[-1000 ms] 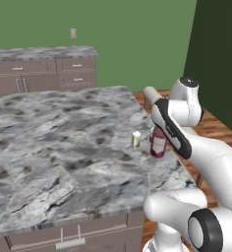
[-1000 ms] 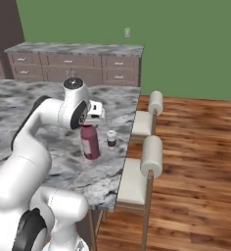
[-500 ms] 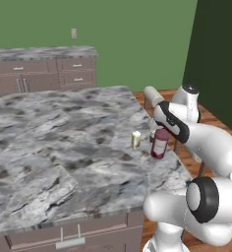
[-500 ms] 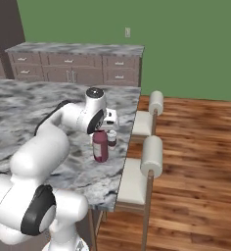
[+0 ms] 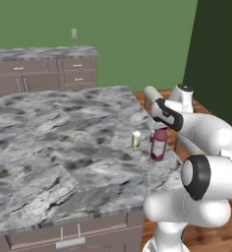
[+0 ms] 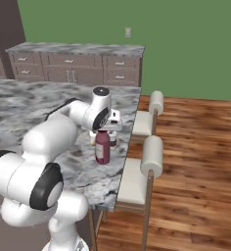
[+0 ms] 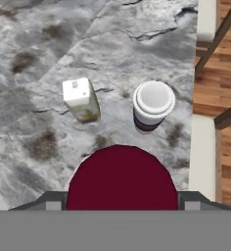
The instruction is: Move the drinks to the dining counter.
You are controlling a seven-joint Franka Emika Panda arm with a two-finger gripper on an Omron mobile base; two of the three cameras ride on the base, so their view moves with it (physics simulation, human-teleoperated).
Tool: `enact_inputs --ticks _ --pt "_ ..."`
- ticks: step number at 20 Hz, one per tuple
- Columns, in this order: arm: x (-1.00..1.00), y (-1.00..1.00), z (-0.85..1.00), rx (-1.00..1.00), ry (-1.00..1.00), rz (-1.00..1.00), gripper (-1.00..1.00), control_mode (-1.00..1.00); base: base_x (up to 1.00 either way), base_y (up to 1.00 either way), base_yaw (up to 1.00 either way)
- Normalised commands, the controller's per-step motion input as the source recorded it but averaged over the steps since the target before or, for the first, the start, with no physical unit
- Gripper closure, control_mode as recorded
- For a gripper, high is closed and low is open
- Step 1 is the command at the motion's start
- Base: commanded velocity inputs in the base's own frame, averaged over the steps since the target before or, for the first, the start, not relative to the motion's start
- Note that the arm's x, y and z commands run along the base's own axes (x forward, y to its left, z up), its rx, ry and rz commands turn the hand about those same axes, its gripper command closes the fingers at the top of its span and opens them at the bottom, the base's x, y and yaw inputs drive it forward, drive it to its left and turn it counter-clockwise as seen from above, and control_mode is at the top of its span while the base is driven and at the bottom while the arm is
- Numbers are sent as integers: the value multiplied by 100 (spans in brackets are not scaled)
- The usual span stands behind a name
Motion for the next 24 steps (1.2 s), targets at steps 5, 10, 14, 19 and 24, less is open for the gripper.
enact_inputs --ticks 5,10,14,19,24 --pt "23 0 -35 0 0 0 100 -100 0 0 0" --pt "1 0 -14 0 0 0 100 -100 0 0 0" --pt "0 0 0 0 0 0 -100 -100 0 0 0" --pt "0 0 0 0 0 0 -100 -100 0 0 0" --pt "-23 0 11 0 -5 0 -100 -100 0 0 0"
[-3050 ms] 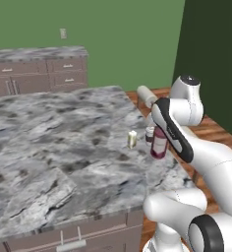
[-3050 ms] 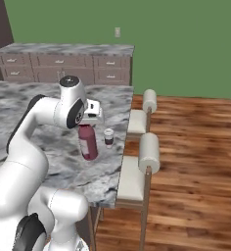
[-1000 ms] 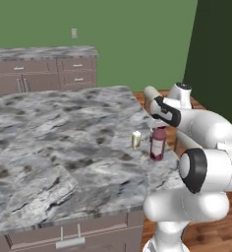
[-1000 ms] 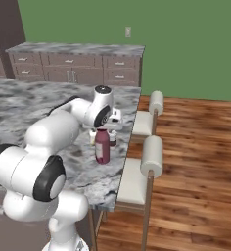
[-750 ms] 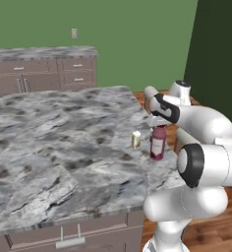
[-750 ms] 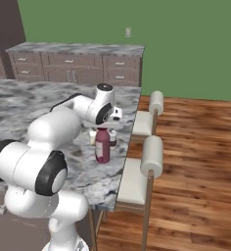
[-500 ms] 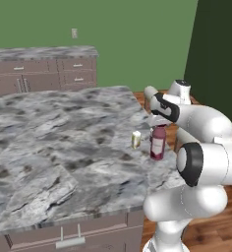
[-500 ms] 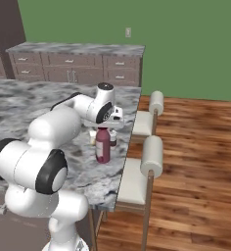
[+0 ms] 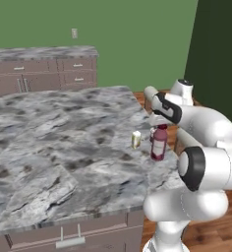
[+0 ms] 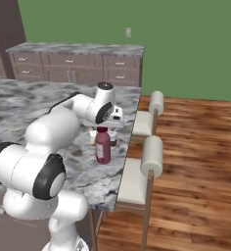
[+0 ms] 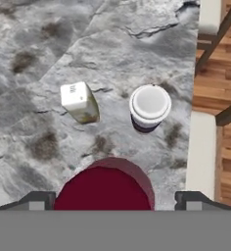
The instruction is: Move the drinks to the dining counter.
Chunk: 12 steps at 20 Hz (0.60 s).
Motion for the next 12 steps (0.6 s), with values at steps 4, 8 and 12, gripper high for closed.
enact_inputs --ticks 4,8,12 --pt "-29 0 31 -2 -3 -2 -100 -100 0 0 0" --pt "-44 0 46 -4 -3 -3 -100 -100 0 0 0" --pt "-70 5 47 -5 -5 -5 -100 -100 0 0 0"
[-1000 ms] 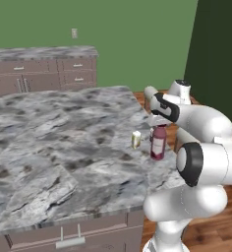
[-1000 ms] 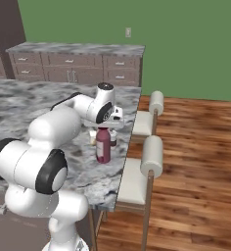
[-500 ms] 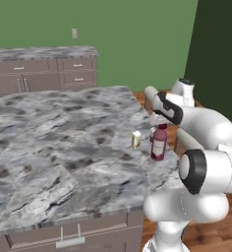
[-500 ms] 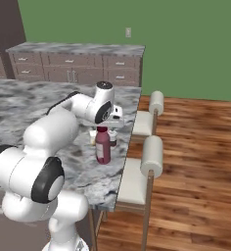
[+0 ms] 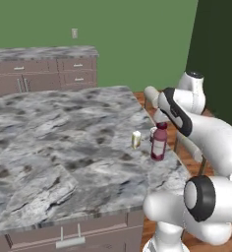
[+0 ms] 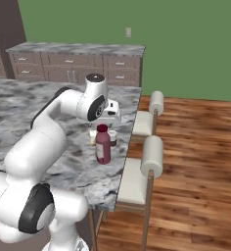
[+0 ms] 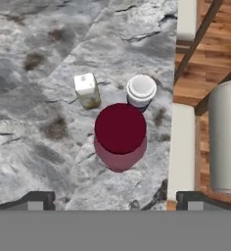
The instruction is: Move the drinks to the dining counter.
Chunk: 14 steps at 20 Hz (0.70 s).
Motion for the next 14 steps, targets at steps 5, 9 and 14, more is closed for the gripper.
enact_inputs --ticks 5,9,14 --pt "-67 36 31 -7 -5 -8 -100 -100 0 0 0" --pt "-67 56 3 -2 -7 -3 -100 -100 0 0 0" --pt "-39 31 10 0 -2 -11 -100 -100 0 0 0"
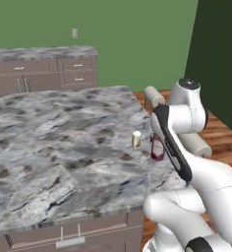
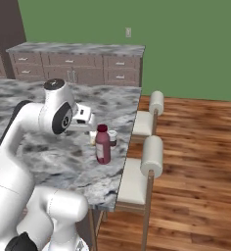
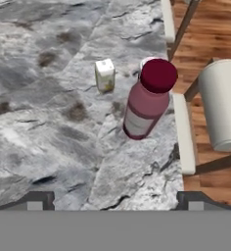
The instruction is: Move the drinks to the dining counter.
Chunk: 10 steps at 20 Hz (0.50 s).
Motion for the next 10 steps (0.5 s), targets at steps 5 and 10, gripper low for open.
enact_inputs --ticks 5,10 --pt "-1 -1 18 0 0 -10 -100 -100 0 0 0" --pt "0 -15 16 0 0 0 -100 -100 0 0 0"
